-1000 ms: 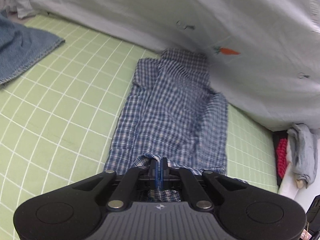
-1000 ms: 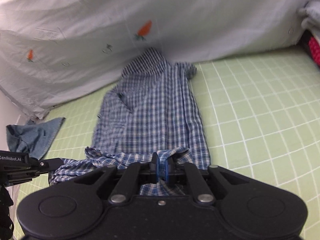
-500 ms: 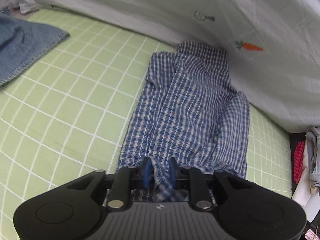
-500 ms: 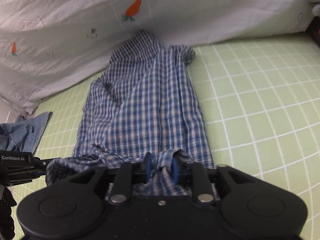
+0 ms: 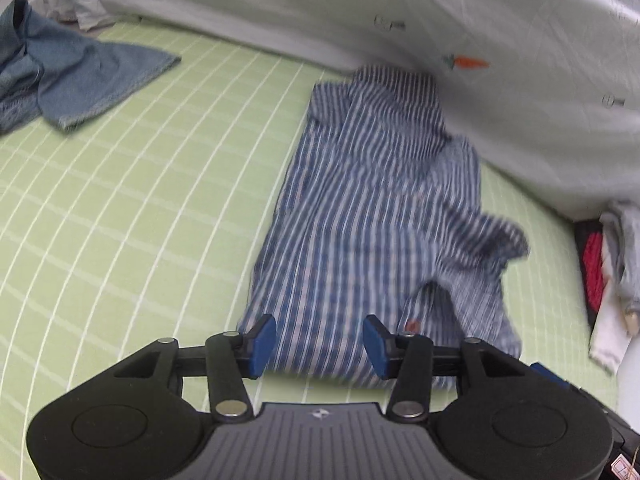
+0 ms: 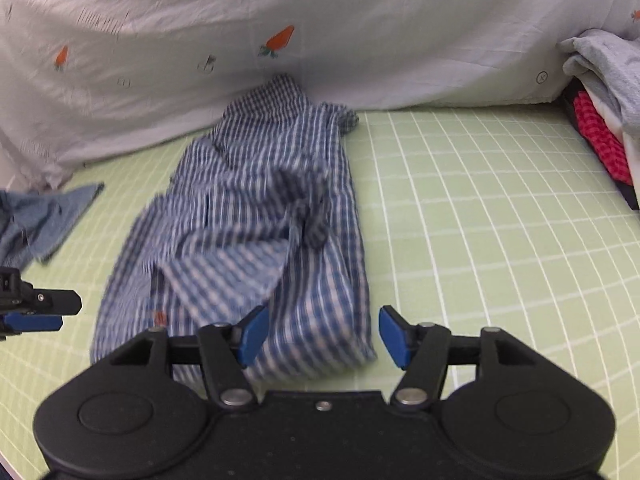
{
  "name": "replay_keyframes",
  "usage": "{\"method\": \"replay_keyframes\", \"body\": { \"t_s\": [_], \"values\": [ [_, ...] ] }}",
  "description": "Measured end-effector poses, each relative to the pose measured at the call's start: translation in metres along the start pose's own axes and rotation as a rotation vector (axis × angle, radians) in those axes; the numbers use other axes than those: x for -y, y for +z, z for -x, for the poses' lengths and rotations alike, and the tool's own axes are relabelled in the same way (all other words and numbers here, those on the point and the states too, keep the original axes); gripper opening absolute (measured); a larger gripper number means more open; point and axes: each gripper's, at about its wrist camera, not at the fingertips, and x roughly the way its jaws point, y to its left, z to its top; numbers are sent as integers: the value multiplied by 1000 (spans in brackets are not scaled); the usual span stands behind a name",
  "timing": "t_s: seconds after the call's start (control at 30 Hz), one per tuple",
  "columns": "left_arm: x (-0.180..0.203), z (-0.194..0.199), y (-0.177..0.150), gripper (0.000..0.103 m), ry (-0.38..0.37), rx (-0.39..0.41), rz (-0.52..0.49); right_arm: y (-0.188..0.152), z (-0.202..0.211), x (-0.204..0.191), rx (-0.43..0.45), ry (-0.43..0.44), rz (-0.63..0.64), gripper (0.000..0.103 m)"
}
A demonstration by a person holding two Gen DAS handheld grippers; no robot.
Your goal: Fold clothes
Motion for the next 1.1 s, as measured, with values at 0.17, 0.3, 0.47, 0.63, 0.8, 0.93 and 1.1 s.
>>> {"method": "replay_keyframes", "body": {
  "t_s": [0.17,0.3,0.47,0.63,0.8,0.93,1.1],
  "values": [
    [-3,-4,-13,54,13,-32,-19,-9,-3,-9,-2,-5,43,73],
    [-4,-10,-6,56,22,-37,-24,-1,-18,-18,-8,-26,109,74],
    [-4,-27,16,58,36,-53,-4,12,-44,-30,-35,-32,202,75],
    [-4,-52,47,59,60,-68,7,42,-69,-31,-7,1,179,75],
    [-3,-72,75,59,89,-65,3,77,-91,-30,32,40,163,75],
    [-3,-74,79,60,108,-43,4,79,-87,-23,18,68,102,74],
    [-5,-67,64,60,105,-55,10,59,-78,-17,-40,133,9,55]
  ]
}}
